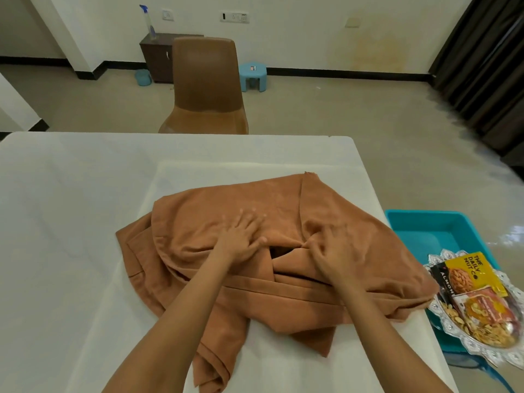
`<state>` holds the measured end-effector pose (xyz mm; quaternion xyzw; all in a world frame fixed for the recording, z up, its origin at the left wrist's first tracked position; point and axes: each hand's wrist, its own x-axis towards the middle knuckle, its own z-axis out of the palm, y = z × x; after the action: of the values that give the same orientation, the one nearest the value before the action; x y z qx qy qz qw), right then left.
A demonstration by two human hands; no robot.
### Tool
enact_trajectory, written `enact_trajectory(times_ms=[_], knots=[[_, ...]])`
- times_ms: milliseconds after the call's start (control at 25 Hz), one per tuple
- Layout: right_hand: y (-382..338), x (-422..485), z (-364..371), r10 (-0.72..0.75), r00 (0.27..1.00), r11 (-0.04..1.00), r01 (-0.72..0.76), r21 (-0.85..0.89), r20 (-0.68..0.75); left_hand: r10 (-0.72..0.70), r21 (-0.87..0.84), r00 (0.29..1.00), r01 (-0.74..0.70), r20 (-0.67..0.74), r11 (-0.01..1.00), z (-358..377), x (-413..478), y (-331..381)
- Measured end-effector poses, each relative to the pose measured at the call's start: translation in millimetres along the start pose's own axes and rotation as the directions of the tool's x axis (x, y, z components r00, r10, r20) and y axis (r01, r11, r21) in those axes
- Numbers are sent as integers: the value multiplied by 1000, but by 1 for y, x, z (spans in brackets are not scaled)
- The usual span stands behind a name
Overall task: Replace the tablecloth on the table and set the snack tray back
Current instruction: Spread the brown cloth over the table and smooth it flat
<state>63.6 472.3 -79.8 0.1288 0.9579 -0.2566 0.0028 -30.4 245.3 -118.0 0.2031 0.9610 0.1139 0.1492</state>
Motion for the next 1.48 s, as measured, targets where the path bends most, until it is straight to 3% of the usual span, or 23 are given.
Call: enact_trajectory(times_ms=[80,120,440,560,680,760,880,960,1040,1160,1240,1360,1440,1480], knots=[[16,25,31,-8,975,973,58,-223,220,-111,52,971,102,211,993,5,6,4],[18,32,37,44,968,962,25,-270,247,-175,45,955,169,239,985,11,9,-3],[82,7,44,295,946,923,-246,-297,133,-422,-100,853,470,306,877,6,-11,-63],[109,-10,41,354,934,893,-320,-315,54,-490,-74,820,531,295,844,12,-14,-85],[133,-23,31,319,947,882,-278,-381,46,-688,-173,707,707,162,685,17,-33,-88],[140,-18,21,297,950,888,-239,-393,93,-743,-216,658,748,119,628,20,-50,-88],[131,-6,9,303,944,888,-231,-399,128,-731,-206,674,734,106,647,20,-58,-83],[109,-7,7,288,958,890,-268,-368,-2,-724,-184,688,717,36,672,23,-59,-62],[82,-7,15,154,976,970,-179,-166,-154,-653,-201,754,630,-69,750,31,-64,-39],[52,-5,41,-49,999,997,48,57,4,-568,-153,823,557,-31,816,49,-78,-25],[53,-2,54,10,988,997,2,-81,156,-583,-106,812,582,29,806,55,-87,-22],[33,15,45,147,987,970,-130,-205,71,-576,-84,815,579,56,811,39,-90,-13],[5,32,40,58,998,993,-56,-99,15,-605,-144,795,593,-51,792,23,-91,-14],[-9,40,42,26,998,1000,-25,-18,64,-643,-155,758,626,-109,764,18,-93,-18]])
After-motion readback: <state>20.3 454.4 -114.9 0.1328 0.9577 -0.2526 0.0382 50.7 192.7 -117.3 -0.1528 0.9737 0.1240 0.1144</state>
